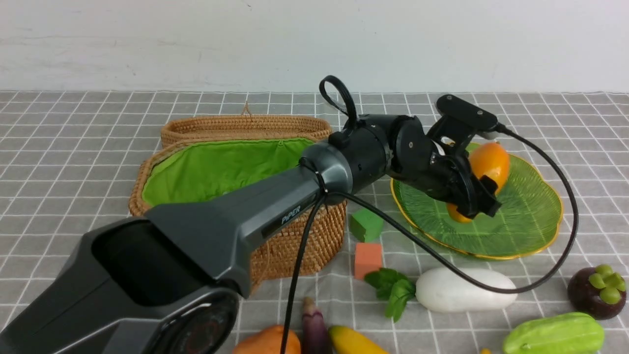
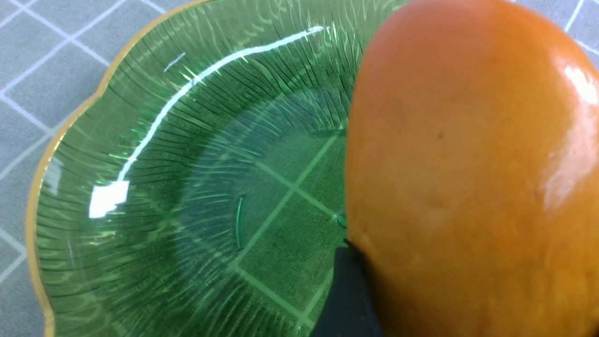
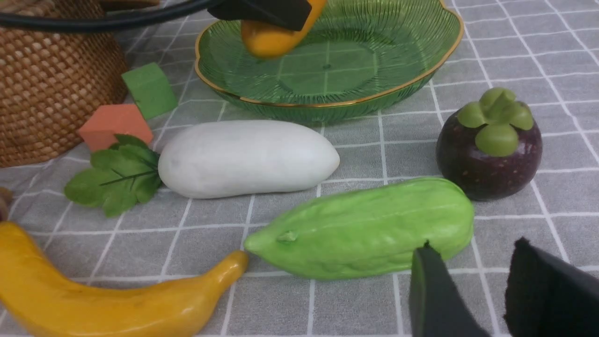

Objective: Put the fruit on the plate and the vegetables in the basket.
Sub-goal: Grab the mango with your left arm and place it on the right plate, then grab a potato with your left arm and place it in the basket on the left, then use the left arm to grab an eggplant and put it into the left basket

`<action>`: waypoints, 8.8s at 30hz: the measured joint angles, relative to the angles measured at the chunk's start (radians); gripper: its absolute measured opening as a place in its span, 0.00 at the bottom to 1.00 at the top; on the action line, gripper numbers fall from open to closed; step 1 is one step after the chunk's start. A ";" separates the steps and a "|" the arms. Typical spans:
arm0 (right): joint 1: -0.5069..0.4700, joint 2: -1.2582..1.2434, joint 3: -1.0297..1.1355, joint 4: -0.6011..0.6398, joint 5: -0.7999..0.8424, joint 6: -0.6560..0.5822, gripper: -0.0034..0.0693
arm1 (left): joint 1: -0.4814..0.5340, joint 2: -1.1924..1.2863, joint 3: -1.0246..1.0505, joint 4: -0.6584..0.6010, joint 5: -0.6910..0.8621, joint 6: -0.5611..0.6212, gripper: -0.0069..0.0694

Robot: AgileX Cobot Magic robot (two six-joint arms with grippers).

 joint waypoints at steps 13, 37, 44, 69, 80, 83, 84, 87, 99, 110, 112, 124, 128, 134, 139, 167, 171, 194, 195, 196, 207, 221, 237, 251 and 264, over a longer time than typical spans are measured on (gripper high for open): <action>0.000 0.000 0.000 0.000 0.000 0.000 0.38 | 0.000 -0.002 -0.001 0.000 0.004 0.000 0.88; 0.000 0.000 0.000 0.000 0.000 0.000 0.38 | 0.236 -0.824 0.351 0.214 0.712 -0.079 0.83; 0.000 0.000 0.000 0.000 0.000 0.000 0.38 | 0.237 -1.029 0.751 0.223 0.712 -0.282 0.83; 0.000 0.000 0.000 0.000 0.000 0.000 0.38 | 0.215 -0.832 1.127 0.168 0.515 -0.329 0.83; 0.000 0.000 0.000 0.000 0.000 0.000 0.38 | 0.050 -0.800 1.127 0.386 0.398 -0.522 0.85; 0.000 0.000 0.000 0.000 0.000 0.000 0.38 | 0.050 -0.764 1.127 0.378 0.392 -0.549 0.85; 0.000 0.000 0.000 0.000 0.000 0.000 0.38 | 0.049 -0.753 1.127 0.367 0.387 -0.552 0.85; 0.000 0.000 0.000 0.000 0.000 0.000 0.38 | 0.048 -0.723 1.124 0.331 0.381 -0.554 0.85; 0.000 0.000 0.000 0.000 0.000 0.000 0.38 | 0.048 -0.698 1.109 0.315 0.400 -0.529 0.81; 0.000 0.000 0.000 0.000 0.000 0.000 0.38 | 0.048 -0.719 1.120 0.340 0.472 -0.500 0.81; 0.000 0.000 0.000 0.000 0.000 0.000 0.38 | 0.048 -0.738 1.121 0.344 0.483 -0.498 0.81; 0.000 0.000 0.000 0.000 0.000 0.000 0.38 | 0.048 -0.879 1.121 0.347 0.532 -0.497 0.81; 0.000 0.000 0.000 0.000 0.000 0.000 0.38 | 0.048 -0.930 1.121 0.347 0.539 -0.497 0.81; 0.000 0.000 0.000 0.000 0.000 0.000 0.38 | 0.048 -1.012 1.114 0.347 0.555 -0.498 0.81; 0.000 0.000 0.000 0.000 0.000 0.000 0.38 | 0.048 -1.081 1.057 0.378 0.570 -0.498 0.81; 0.000 0.000 0.000 0.000 0.000 0.000 0.38 | 0.334 -0.921 0.711 0.501 0.341 -0.531 0.81; 0.000 0.000 0.000 0.000 0.000 0.000 0.38 | 0.346 -0.830 0.706 0.517 0.245 -0.544 0.81; 0.000 0.000 0.000 0.000 0.000 0.000 0.38 | 0.342 -0.643 0.706 0.541 0.296 -0.643 0.96; 0.000 0.000 0.000 0.000 0.000 0.000 0.38 | 0.340 -0.649 0.706 0.540 0.318 -0.629 0.96; 0.000 0.000 0.000 0.000 0.000 0.000 0.38 | 0.335 -0.657 0.706 0.537 0.337 -0.620 0.96; 0.000 0.000 0.000 0.000 0.000 0.000 0.38 | 0.073 -0.790 0.864 0.404 0.459 -0.627 0.93; 0.000 0.000 0.000 0.000 0.000 0.000 0.38 | -0.125 -0.661 1.051 0.494 0.306 -1.114 0.79; 0.000 0.000 0.000 0.000 0.000 0.000 0.38 | -0.096 -0.751 1.053 0.495 0.430 -0.954 0.58; 0.000 0.000 0.000 0.000 0.000 0.000 0.38 | 0.303 -0.876 0.774 0.533 0.208 -1.043 0.58; 0.000 0.000 0.000 0.000 0.000 0.000 0.38 | 0.323 -0.725 0.715 0.632 0.212 -1.199 0.93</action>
